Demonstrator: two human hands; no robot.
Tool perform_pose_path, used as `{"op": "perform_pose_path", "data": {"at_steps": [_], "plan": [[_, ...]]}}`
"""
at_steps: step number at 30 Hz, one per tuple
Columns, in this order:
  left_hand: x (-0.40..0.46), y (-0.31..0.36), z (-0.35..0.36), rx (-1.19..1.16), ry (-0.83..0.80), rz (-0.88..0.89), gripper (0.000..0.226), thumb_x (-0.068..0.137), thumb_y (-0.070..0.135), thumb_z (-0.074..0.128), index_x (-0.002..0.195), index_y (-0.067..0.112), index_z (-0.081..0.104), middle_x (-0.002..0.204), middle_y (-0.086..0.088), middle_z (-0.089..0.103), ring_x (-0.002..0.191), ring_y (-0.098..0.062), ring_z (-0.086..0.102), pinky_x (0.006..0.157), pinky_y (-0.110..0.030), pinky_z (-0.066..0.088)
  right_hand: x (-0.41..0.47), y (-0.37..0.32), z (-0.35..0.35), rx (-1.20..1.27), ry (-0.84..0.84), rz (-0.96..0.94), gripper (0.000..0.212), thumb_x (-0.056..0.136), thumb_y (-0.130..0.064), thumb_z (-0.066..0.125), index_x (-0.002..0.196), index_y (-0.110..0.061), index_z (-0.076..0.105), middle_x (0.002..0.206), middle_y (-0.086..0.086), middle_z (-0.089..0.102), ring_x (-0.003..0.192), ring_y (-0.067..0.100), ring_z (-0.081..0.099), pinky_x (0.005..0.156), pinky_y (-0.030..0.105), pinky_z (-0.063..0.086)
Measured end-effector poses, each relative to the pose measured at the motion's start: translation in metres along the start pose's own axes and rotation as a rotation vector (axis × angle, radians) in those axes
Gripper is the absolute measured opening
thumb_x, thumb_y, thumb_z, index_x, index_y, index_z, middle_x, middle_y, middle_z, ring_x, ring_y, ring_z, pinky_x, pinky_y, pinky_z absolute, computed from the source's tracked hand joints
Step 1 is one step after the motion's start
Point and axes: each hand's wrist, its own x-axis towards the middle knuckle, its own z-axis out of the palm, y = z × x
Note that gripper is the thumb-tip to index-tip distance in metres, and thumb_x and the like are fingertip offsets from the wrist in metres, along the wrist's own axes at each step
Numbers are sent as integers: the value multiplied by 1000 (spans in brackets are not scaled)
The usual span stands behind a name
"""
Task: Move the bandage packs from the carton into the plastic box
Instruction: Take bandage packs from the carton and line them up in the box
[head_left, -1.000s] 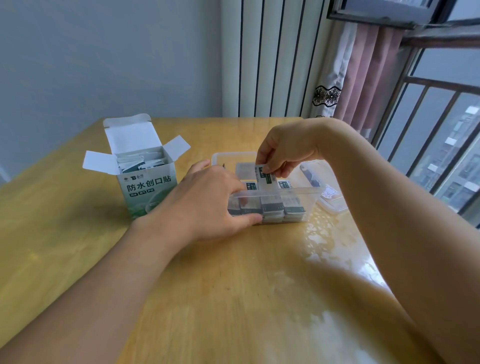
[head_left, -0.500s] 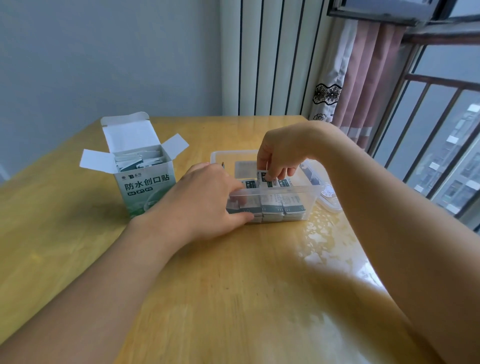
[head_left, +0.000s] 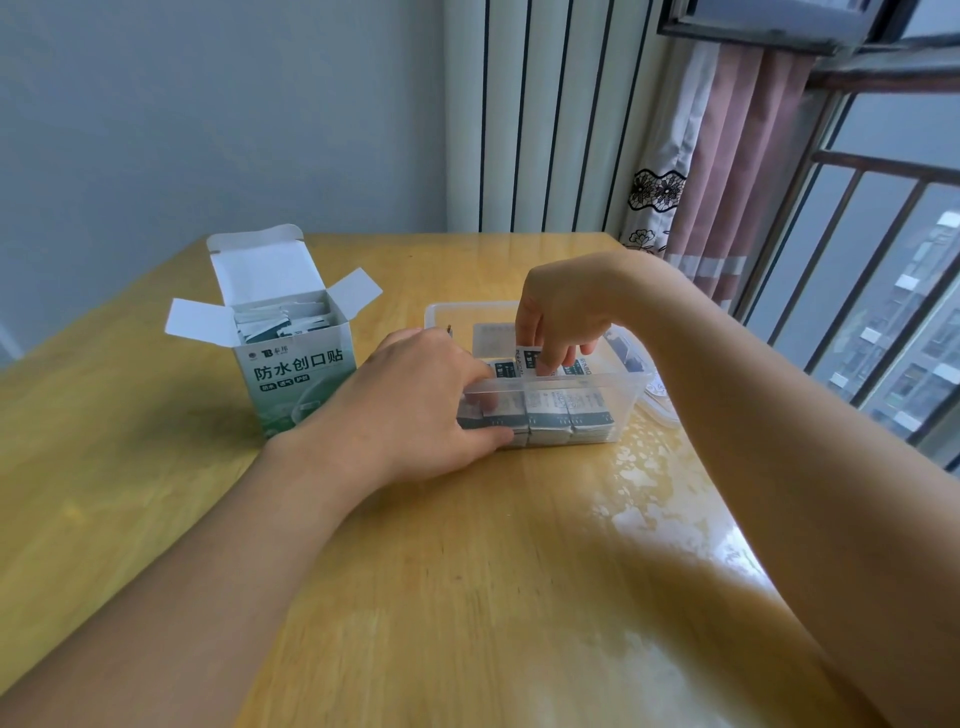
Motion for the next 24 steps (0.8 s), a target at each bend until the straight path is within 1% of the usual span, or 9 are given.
{"op": "perform_pose_path", "data": {"at_steps": [3, 8, 11, 14, 16, 17, 19, 22, 24], "plan": [[-1, 1, -1, -12, 6, -1, 37, 77, 67, 58, 78, 30, 65, 75, 12, 62, 83, -13, 52, 86, -34, 45, 1, 0, 1, -35, -9, -16, 37, 85, -14, 76, 121, -15, 69, 87, -1, 72, 75, 10, 68, 56, 19, 48], [-2, 3, -2, -23, 14, 8, 31, 79, 64, 62, 71, 34, 59, 73, 15, 60, 82, -12, 50, 86, -34, 44, 4, 2, 5, -38, -25, -15, 44, 85, -13, 77, 127, -20, 66, 105, 3, 74, 82, 12, 71, 60, 21, 52], [-3, 7, -6, -37, 28, 1, 33, 80, 66, 63, 86, 34, 68, 83, 14, 66, 88, -13, 54, 91, -35, 44, 0, 1, 1, -26, -21, -24, 49, 85, -13, 77, 131, -19, 62, 109, 4, 73, 82, 13, 72, 59, 21, 52], [-4, 8, -13, -111, 67, -56, 55, 78, 78, 54, 104, 33, 72, 104, 15, 69, 103, -13, 56, 94, -34, 42, -16, -1, -14, 0, 45, -50, 50, 83, -18, 80, 130, -22, 62, 107, 3, 75, 82, 15, 73, 64, 25, 57], [-4, 7, -22, -270, 164, -58, 56, 83, 77, 45, 101, 31, 72, 104, 18, 69, 103, -8, 59, 90, -32, 47, -27, -6, -24, 20, 132, -85, 46, 83, -21, 80, 126, -25, 65, 103, 1, 76, 81, 14, 74, 71, 29, 60], [-4, 6, -27, -360, 242, -45, 48, 90, 67, 46, 98, 29, 73, 100, 17, 71, 99, -6, 62, 88, -30, 48, -33, -8, -28, 47, 197, -113, 41, 84, -21, 79, 122, -26, 67, 101, -1, 77, 79, 12, 73, 72, 29, 59], [-3, -3, -38, -406, 500, -53, 32, 98, 41, 51, 92, 19, 73, 91, 9, 73, 91, -7, 64, 84, -24, 48, -39, -17, -30, 105, 385, -215, 29, 85, -20, 78, 113, -26, 72, 95, -7, 77, 80, 7, 71, 75, 26, 57], [-9, -33, -62, -303, 823, -253, 15, 90, 20, 59, 93, 14, 73, 87, 8, 70, 88, -9, 63, 80, -17, 46, -39, -50, -22, 240, 623, -443, 17, 93, -19, 69, 108, -25, 75, 99, -15, 73, 85, -6, 66, 79, 13, 54], [-13, -60, -71, -274, 859, -424, 16, 83, 19, 63, 98, 17, 70, 94, 9, 67, 94, -13, 62, 86, -26, 47, -34, -75, -8, 259, 631, -539, 20, 98, -20, 61, 114, -26, 73, 106, -21, 68, 85, -13, 61, 77, 5, 48]]}}
